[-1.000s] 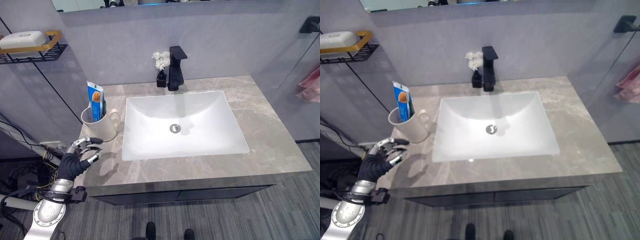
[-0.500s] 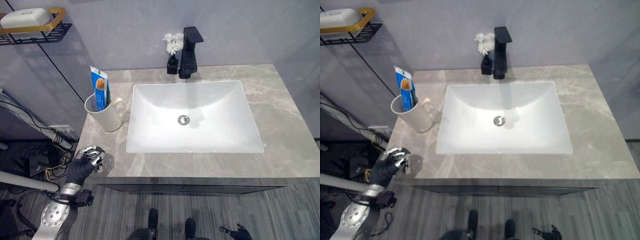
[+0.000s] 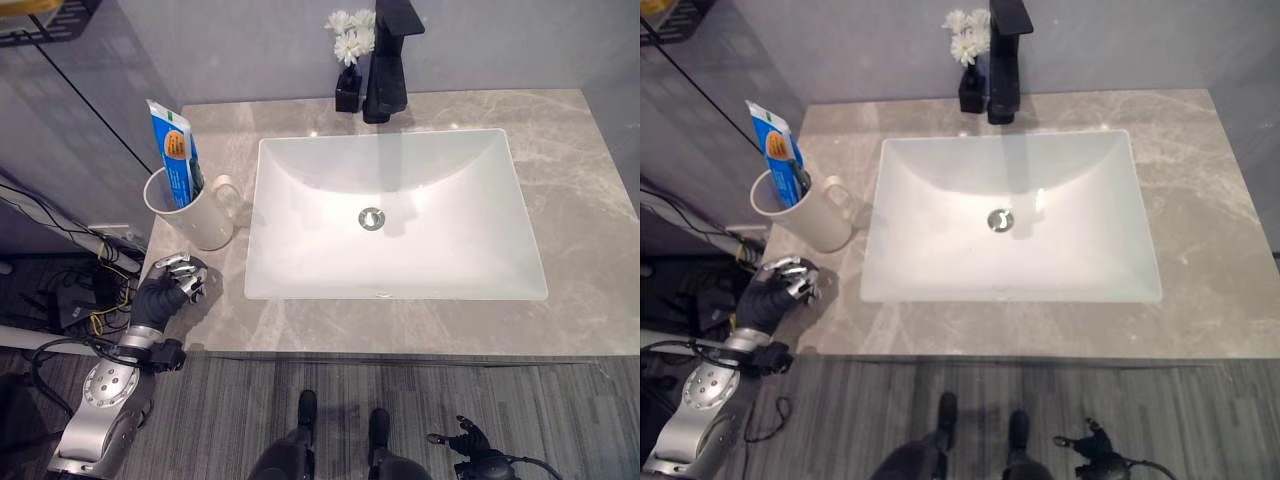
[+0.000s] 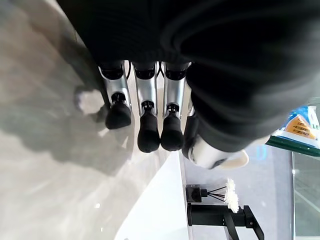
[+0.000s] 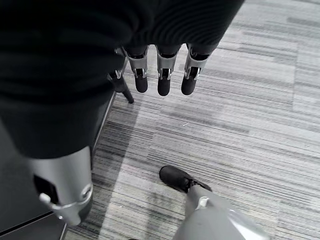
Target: Put brush and paste in cup on sink, flatten towel.
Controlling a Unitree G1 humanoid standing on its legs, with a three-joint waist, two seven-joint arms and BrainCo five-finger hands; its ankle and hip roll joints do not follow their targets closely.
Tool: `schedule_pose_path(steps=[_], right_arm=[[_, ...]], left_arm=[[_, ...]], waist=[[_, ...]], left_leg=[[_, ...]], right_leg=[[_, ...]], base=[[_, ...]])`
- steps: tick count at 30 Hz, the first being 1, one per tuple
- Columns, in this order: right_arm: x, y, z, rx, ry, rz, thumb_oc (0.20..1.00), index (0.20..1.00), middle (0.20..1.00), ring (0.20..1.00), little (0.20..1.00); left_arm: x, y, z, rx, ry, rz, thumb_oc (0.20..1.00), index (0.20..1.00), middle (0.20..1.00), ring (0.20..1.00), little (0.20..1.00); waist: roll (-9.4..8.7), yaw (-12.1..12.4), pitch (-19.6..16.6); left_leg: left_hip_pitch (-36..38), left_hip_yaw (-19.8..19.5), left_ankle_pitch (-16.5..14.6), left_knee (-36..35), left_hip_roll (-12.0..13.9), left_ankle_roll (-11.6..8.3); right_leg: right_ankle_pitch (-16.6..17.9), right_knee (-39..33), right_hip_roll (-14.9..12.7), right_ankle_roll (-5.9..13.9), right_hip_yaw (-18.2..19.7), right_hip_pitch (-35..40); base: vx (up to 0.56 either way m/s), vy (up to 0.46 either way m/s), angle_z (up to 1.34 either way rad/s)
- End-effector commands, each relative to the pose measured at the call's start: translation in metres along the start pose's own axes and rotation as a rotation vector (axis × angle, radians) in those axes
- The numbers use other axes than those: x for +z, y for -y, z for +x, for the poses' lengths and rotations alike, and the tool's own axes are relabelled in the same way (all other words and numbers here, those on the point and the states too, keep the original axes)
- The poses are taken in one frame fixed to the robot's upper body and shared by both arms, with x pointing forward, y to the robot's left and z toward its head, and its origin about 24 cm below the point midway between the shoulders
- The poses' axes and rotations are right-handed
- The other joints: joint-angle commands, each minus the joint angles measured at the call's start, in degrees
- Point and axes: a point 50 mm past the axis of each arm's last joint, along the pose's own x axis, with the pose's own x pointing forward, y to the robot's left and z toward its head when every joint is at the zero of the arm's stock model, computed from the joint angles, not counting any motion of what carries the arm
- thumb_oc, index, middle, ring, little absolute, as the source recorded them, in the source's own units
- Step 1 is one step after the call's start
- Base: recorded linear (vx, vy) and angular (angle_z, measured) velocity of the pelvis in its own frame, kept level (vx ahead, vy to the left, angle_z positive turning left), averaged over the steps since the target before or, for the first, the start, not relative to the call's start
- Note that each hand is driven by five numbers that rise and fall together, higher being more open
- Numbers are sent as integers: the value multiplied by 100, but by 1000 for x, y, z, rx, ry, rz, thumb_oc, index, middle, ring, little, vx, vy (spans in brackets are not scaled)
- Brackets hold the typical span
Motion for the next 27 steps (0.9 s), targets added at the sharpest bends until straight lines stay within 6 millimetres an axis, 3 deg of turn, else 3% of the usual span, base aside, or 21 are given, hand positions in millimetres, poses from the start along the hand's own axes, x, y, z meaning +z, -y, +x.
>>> schedule_pose_path(steps=[1, 5, 6, 12, 15, 16, 27], right_arm=[[9, 1, 2, 9, 30, -5, 1000, 1000, 1000, 1000, 1000], [12, 0, 2, 13, 35, -6, 1000, 1000, 1000, 1000, 1000], [21, -1, 4, 16, 67, -10, 1000, 1000, 1000, 1000, 1000], [28, -2, 5, 14, 87, -3, 1000, 1000, 1000, 1000, 1000], [38, -3, 5, 36, 141, -238, 1000, 1000, 1000, 1000, 1000], [39, -1, 5, 33, 145, -242, 1000, 1000, 1000, 1000, 1000], [31, -3, 4, 24, 103, -66, 1000, 1000, 1000, 1000, 1000]], left_arm=[[13, -6, 7, 52, 99, 2, 200, 200, 200, 200, 200], [16, -6, 14, 62, 117, 2, 200, 200, 200, 200, 200], [23, -4, 27, 85, 161, -2, 200, 200, 200, 200, 200], [29, -3, 38, 96, 197, -5, 200, 200, 200, 200, 200], [38, -7, 47, 129, 235, 12, 200, 200, 200, 200, 200], [40, -9, 49, 139, 246, 13, 200, 200, 200, 200, 200], [68, -21, 74, 206, 334, 68, 200, 200, 200, 200, 200]], waist=[[-99, -47, -10], [-110, -72, 22], [-132, -122, 68], [-148, -154, 96], [-184, -160, 113], [-191, -170, 127], [-248, -286, 140]], left_leg=[[71, 187, -53, 16, 157, -242], [13, 201, -52, 16, 163, -248], [-74, 226, -43, 16, 167, -252], [-122, 257, -58, 16, 167, -251], [-174, 260, -55, 16, 182, -257], [-185, 256, -54, 16, 180, -258], [-299, 268, -72, 16, 176, -271]], right_leg=[[861, -11, -361, 370, -4, -471], [871, -11, -361, 377, 10, -540], [884, -11, -347, 376, 46, -644], [889, -11, -339, 378, 82, -716], [892, -11, -329, 378, 103, -767], [890, -11, -326, 376, 110, -775], [876, -11, -321, 402, 68, -874]], base=[[0, 0, 0], [-1, -2, -1], [2, -5, -3], [1, -1, -1], [0, 0, 0], [0, 0, 0], [0, 0, 0]])
